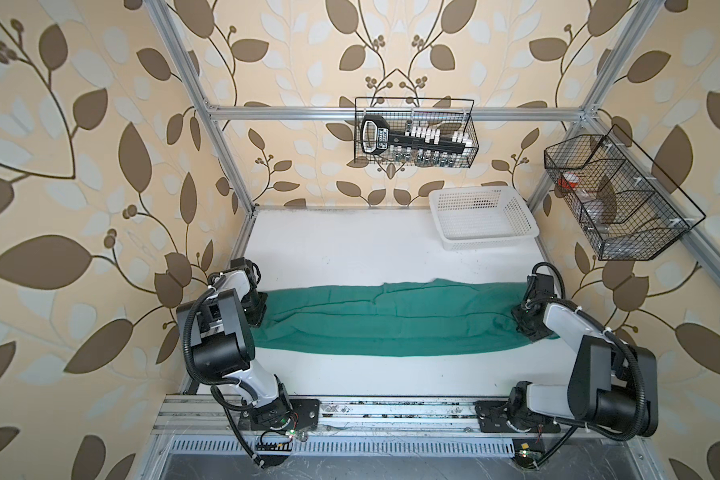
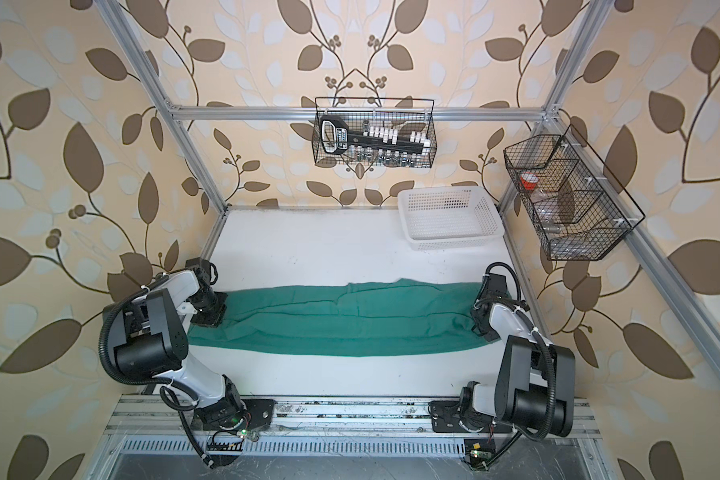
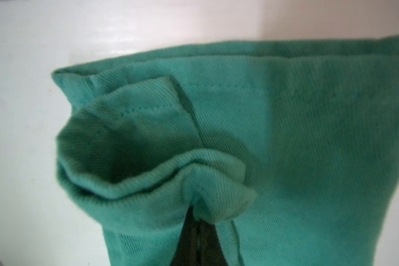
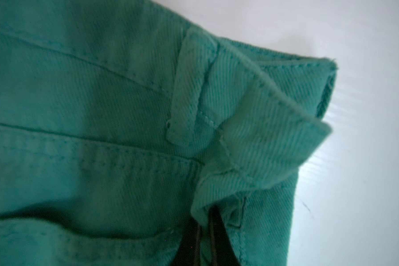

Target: Fold and stack the trousers

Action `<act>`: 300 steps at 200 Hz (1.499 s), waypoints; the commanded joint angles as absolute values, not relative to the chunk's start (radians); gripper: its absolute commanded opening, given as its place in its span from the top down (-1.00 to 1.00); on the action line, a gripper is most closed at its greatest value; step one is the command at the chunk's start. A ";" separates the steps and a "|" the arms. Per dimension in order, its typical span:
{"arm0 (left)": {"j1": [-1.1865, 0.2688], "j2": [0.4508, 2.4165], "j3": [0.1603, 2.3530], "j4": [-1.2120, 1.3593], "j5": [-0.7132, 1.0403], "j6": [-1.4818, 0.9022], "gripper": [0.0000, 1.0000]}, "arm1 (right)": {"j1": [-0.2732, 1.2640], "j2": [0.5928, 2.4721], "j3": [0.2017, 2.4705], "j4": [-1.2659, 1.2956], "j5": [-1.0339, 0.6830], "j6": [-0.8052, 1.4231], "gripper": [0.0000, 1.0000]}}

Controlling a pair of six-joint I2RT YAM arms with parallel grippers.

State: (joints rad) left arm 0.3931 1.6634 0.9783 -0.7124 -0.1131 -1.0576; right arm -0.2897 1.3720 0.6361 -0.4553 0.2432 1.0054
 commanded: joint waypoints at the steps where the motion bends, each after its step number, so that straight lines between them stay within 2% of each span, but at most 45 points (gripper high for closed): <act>1: 0.376 1.738 1.066 -0.690 -0.167 -1.068 1.00 | -0.314 1.463 0.632 -0.431 0.229 1.003 0.81; 61: 0.342 1.885 1.306 -0.743 -0.191 -1.022 1.00 | -0.322 1.577 0.772 -0.404 0.182 0.954 0.81; 124: 0.319 1.786 1.483 -0.867 -0.237 -0.870 1.00 | -0.310 1.370 0.875 -0.506 0.238 0.868 0.81; 157: 0.319 1.736 1.577 -0.877 -0.235 -0.776 1.00 | -0.310 1.329 0.962 -0.533 0.263 0.854 0.82; 205: 0.319 1.814 1.794 -0.906 -0.165 -0.728 1.00 | -0.303 1.372 1.072 -0.512 0.230 0.880 0.82; 274: 0.318 2.059 2.186 -0.969 -0.086 -0.653 1.00 | -0.304 1.500 1.236 -0.485 0.199 0.896 0.82; 300: 0.309 2.082 2.201 -0.939 -0.052 -0.634 1.00 | -0.295 1.553 1.298 -0.486 0.180 0.883 0.82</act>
